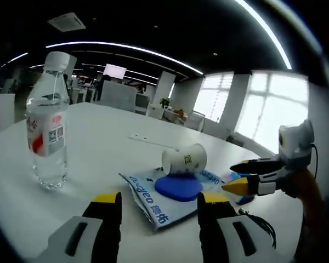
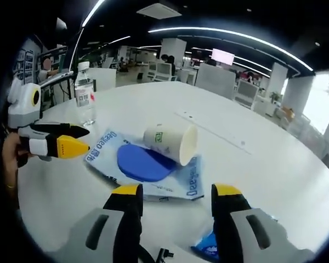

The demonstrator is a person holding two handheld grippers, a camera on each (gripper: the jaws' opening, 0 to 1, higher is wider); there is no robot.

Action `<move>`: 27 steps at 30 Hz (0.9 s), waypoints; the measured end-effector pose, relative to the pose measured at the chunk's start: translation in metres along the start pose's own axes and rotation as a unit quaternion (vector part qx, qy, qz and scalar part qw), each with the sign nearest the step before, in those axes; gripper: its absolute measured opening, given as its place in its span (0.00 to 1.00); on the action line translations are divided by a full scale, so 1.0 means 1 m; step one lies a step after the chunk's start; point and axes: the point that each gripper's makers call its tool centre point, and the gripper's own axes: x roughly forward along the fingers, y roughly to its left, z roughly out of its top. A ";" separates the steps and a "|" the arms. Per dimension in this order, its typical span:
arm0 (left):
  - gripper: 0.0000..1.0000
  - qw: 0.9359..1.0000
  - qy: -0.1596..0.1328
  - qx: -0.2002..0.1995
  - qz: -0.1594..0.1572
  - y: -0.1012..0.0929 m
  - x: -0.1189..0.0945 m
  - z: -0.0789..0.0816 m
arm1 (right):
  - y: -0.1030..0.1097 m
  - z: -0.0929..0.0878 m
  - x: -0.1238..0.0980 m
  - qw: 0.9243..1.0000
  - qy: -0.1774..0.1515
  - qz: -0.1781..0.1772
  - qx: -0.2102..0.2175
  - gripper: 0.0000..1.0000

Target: Arrange the tabletop items into an orderly group along one side of the table until the central work area is clear of visible clutter.

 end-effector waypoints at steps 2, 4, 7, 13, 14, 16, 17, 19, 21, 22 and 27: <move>0.55 1.000 0.000 -0.002 0.003 0.001 0.001 0.000 | 0.001 -0.003 0.002 1.000 0.012 0.003 0.002 0.47; 0.55 1.000 0.006 -0.001 0.003 0.002 0.003 -0.001 | 0.002 -0.002 0.003 1.000 0.015 0.006 -0.002 0.47; 0.55 1.000 0.008 -0.003 0.001 0.002 0.005 -0.001 | 0.000 -0.001 0.007 1.000 0.021 0.006 -0.001 0.46; 0.54 1.000 0.004 -0.016 -0.004 0.003 0.006 -0.001 | -0.005 -0.004 0.014 0.999 0.042 -0.001 0.001 0.44; 0.54 1.000 0.005 -0.016 -0.003 0.003 0.006 -0.002 | -0.004 -0.004 0.016 0.999 0.044 -0.001 -0.001 0.44; 0.53 1.000 0.006 -0.014 -0.002 0.004 0.008 -0.002 | -0.004 -0.005 0.018 0.999 0.050 -0.001 -0.003 0.44; 0.53 1.000 0.009 -0.015 0.000 0.005 0.009 -0.003 | -0.003 -0.006 0.019 0.999 0.053 -0.001 -0.005 0.43; 0.53 1.000 0.013 -0.015 -0.002 0.005 0.010 -0.004 | -0.004 -0.008 0.020 0.998 0.060 -0.004 -0.007 0.42; 0.53 1.000 0.011 -0.026 -0.003 0.005 0.012 -0.003 | -0.005 -0.007 0.021 0.998 0.061 -0.006 -0.008 0.41; 0.53 1.000 0.011 -0.027 -0.004 0.005 0.012 -0.003 | -0.006 -0.006 0.022 0.998 0.061 -0.006 -0.006 0.41; 0.53 1.000 0.013 -0.026 -0.004 0.006 0.014 -0.003 | -0.007 -0.009 0.023 0.997 0.072 -0.010 -0.012 0.40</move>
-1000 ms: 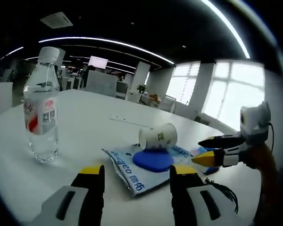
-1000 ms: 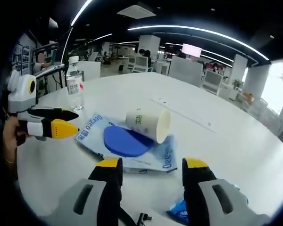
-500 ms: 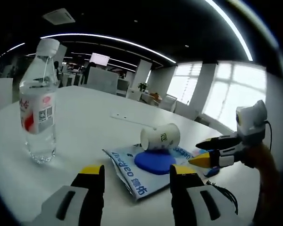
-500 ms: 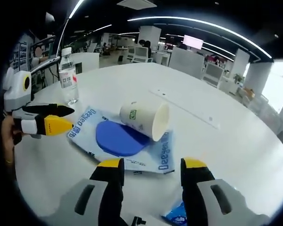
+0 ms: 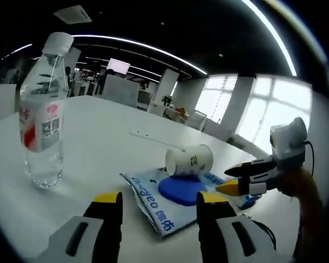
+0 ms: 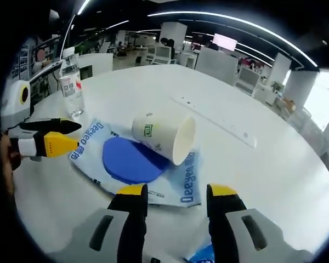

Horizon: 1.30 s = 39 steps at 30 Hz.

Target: Arrange the tabletop items into an orderly group along one side of the table until the central work area is clear of visible clutter.

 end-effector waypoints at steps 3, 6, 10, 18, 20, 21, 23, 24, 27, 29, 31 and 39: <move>0.53 1.000 0.004 0.002 0.000 0.001 0.001 -0.002 | -0.003 -0.002 0.003 1.000 0.005 -0.004 0.000 0.39; 0.53 1.000 0.005 -0.002 -0.002 0.001 0.003 -0.003 | -0.004 -0.004 0.005 1.000 0.006 -0.005 0.008 0.38; 0.53 1.000 0.007 -0.008 0.002 0.004 0.004 -0.006 | -0.002 -0.006 0.009 1.000 0.008 -0.005 0.010 0.36; 0.48 1.000 0.016 -0.025 -0.009 0.003 0.008 -0.013 | -0.005 -0.011 0.018 1.000 0.022 -0.014 -0.004 0.36; 0.47 0.999 0.024 -0.026 -0.010 0.004 0.009 -0.016 | -0.006 -0.011 0.019 1.000 0.020 -0.015 -0.001 0.36; 0.46 0.999 0.024 -0.027 -0.010 0.004 0.009 -0.016 | -0.006 -0.010 0.019 1.000 0.019 -0.013 0.003 0.35; 0.45 0.999 0.024 -0.039 -0.009 0.005 0.010 -0.015 | -0.007 -0.010 0.020 1.000 0.020 -0.011 0.005 0.34; 0.45 0.999 0.025 -0.041 -0.010 0.005 0.011 -0.015 | -0.007 -0.010 0.020 1.000 0.019 -0.011 0.001 0.33; 0.43 0.999 0.030 -0.039 -0.008 0.005 0.011 -0.018 | -0.006 -0.010 0.022 1.000 0.022 -0.007 -0.007 0.29; 0.40 0.999 0.031 -0.039 -0.006 0.006 0.011 -0.019 | -0.001 -0.011 0.023 1.000 0.023 0.007 -0.019 0.26; 0.36 0.999 0.028 -0.038 -0.001 0.009 0.011 -0.019 | -0.003 -0.011 0.023 0.999 0.025 -0.002 -0.021 0.26; 0.29 0.999 0.031 -0.028 0.006 0.011 0.012 -0.023 | -0.008 -0.010 0.023 1.000 0.022 -0.006 -0.013 0.23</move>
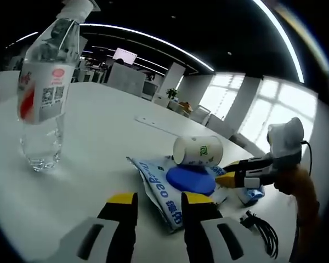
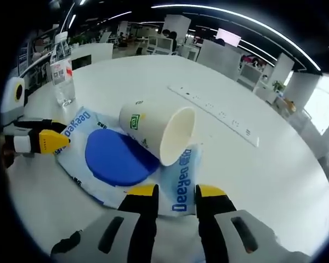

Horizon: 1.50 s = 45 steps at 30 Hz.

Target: Arrange the tabletop items into an orderly group along one side of the table until the central work area is clear of visible clutter.

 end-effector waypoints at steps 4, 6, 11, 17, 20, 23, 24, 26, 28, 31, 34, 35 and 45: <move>0.24 1.000 0.005 0.002 -0.001 0.001 0.000 -0.002 | -0.008 -0.004 0.002 1.000 0.003 -0.019 -0.008 0.13; 0.20 1.000 0.010 0.017 -0.001 0.001 0.000 -0.004 | -0.008 -0.005 0.002 1.000 0.003 -0.020 -0.007 0.10; 0.17 1.000 0.012 0.029 -0.003 0.000 0.001 -0.005 | -0.009 -0.003 0.006 1.000 0.009 -0.020 0.000 0.08; 0.12 0.999 0.015 0.048 -0.010 -0.003 0.002 -0.007 | -0.010 -0.003 0.005 1.000 0.007 -0.026 0.016 0.02; 0.09 0.999 0.010 0.042 -0.013 -0.003 0.003 -0.006 | -0.009 -0.004 0.004 0.999 0.004 -0.023 0.024 0.01; 0.05 1.000 -0.001 0.029 -0.011 -0.002 0.003 -0.003 | -0.007 -0.004 0.003 0.999 -0.003 -0.011 0.047 0.00; 0.04 0.999 -0.003 0.035 -0.009 -0.002 0.002 -0.002 | -0.007 -0.004 0.003 0.999 -0.004 -0.009 0.049 0.00; 0.03 0.999 -0.005 0.050 -0.004 -0.002 0.001 -0.003 | -0.006 -0.003 0.000 0.998 -0.012 -0.007 0.054 0.00; 0.02 0.999 -0.005 0.051 -0.005 -0.002 0.001 -0.003 | -0.006 -0.002 -0.002 0.999 -0.017 -0.011 0.034 0.00; 0.01 0.999 -0.006 0.047 -0.006 -0.002 0.001 -0.003 | -0.007 0.001 -0.002 0.999 -0.018 -0.014 0.032 0.00; 0.01 0.999 -0.007 0.049 -0.007 -0.002 0.000 -0.002 | -0.009 0.003 -0.003 0.999 -0.021 -0.013 0.033 0.00; 0.01 0.999 -0.007 0.050 -0.007 -0.003 0.000 -0.002 | -0.009 0.004 -0.004 0.999 -0.021 -0.013 0.033 0.00; 0.00 0.998 -0.014 0.052 -0.014 -0.002 -0.001 0.003 | -0.009 0.012 -0.021 0.998 -0.043 -0.029 0.020 0.00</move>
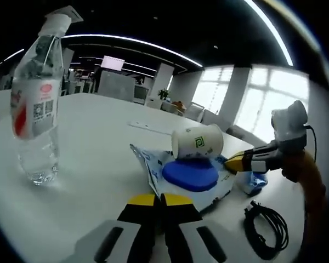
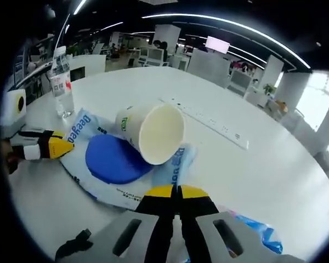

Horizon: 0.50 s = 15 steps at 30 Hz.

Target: Arrange the tabletop items into an orderly group along one side of the table until the central work area is clear of visible clutter.

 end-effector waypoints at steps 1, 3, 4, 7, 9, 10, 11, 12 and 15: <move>0.00 1.000 -0.003 0.000 -0.002 0.000 0.000 0.001 | 0.000 0.001 -0.002 1.000 -0.002 -0.002 -0.002 0.00; 0.00 1.000 -0.005 0.001 -0.004 -0.001 -0.001 0.002 | 0.001 0.002 -0.005 1.000 -0.006 -0.004 -0.006 0.00; 0.00 1.000 -0.005 0.007 -0.005 -0.001 -0.001 0.002 | 0.001 0.001 -0.007 1.000 -0.006 -0.004 -0.007 0.00; 0.00 1.000 -0.005 0.000 -0.010 -0.001 -0.002 0.004 | 0.000 0.003 -0.009 1.000 -0.009 -0.005 -0.008 0.00; 0.00 1.000 -0.012 0.001 -0.014 -0.003 -0.005 0.008 | 0.001 0.001 -0.013 1.000 -0.009 -0.004 -0.006 0.00; 0.00 1.000 -0.017 0.009 -0.014 -0.004 -0.005 0.011 | 0.002 0.001 -0.014 1.000 -0.010 -0.004 -0.006 0.00; 0.00 1.000 -0.018 0.006 -0.011 -0.003 -0.006 0.011 | 0.002 0.002 -0.016 1.000 -0.013 -0.002 -0.003 0.00; 0.00 1.000 -0.018 0.008 -0.011 -0.004 -0.006 0.012 | 0.002 0.002 -0.017 1.000 -0.013 0.000 0.001 0.00; 0.00 1.000 -0.020 0.009 -0.012 -0.005 -0.007 0.014 | 0.003 0.001 -0.022 1.000 -0.019 0.001 0.004 0.00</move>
